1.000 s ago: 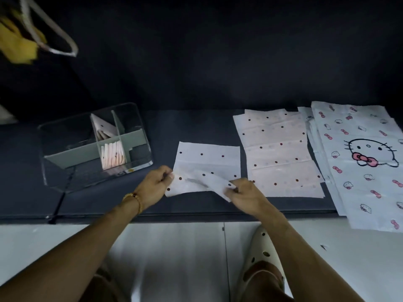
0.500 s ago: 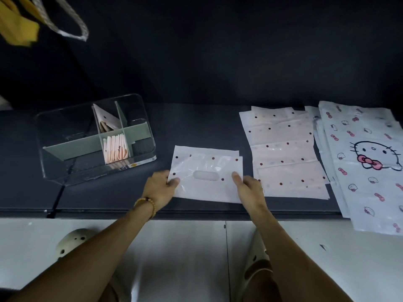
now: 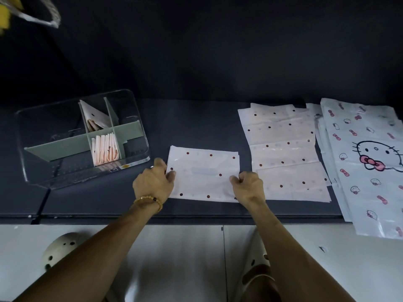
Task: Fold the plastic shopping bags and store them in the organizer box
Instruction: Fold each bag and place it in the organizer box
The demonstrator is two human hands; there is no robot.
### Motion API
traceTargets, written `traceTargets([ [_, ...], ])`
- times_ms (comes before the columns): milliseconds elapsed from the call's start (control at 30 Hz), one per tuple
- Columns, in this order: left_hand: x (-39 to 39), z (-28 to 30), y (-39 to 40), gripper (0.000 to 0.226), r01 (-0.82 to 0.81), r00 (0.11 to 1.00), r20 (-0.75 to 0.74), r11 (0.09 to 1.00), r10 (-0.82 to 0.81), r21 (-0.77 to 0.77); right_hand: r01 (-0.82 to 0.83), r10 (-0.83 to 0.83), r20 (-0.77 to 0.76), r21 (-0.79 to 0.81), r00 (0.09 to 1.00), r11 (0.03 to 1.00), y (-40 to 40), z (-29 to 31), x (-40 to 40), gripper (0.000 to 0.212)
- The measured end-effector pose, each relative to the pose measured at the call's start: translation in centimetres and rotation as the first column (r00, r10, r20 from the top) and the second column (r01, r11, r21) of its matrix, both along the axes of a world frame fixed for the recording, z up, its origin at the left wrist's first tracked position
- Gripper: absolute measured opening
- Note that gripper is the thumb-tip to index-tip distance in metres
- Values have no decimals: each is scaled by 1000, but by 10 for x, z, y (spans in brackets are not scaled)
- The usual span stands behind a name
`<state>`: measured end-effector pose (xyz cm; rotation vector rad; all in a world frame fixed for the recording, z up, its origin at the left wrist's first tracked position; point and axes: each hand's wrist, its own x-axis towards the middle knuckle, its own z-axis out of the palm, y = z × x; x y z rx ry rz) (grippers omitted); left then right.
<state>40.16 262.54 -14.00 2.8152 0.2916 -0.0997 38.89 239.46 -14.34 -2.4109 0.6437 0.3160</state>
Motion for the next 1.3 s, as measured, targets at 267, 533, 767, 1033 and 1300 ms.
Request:
traceTargets([
  [267,-33,-29,-3,50,677,731,54,733,-680,66,14,-14,-45,-2,999,1000,6,-3,8,28],
  [533,-31,-40,-3,59,641,766,-41,757,-642,130,-120,237,171,-507,956,853,18,9,-1,27],
  [767,-30,-36,-4,58,651,756,-48,742,-653,158,-608,679,116,-355,725,710,85,-25,-22,63],
  [1033,-29,-37,-2,61,649,758,-47,746,-650,152,-764,823,-97,-444,560,468,-9,-26,-27,62],
  [1300,-28,-34,-2,48,636,770,-27,762,-638,124,-684,834,93,-525,544,505,-11,-11,-50,36],
])
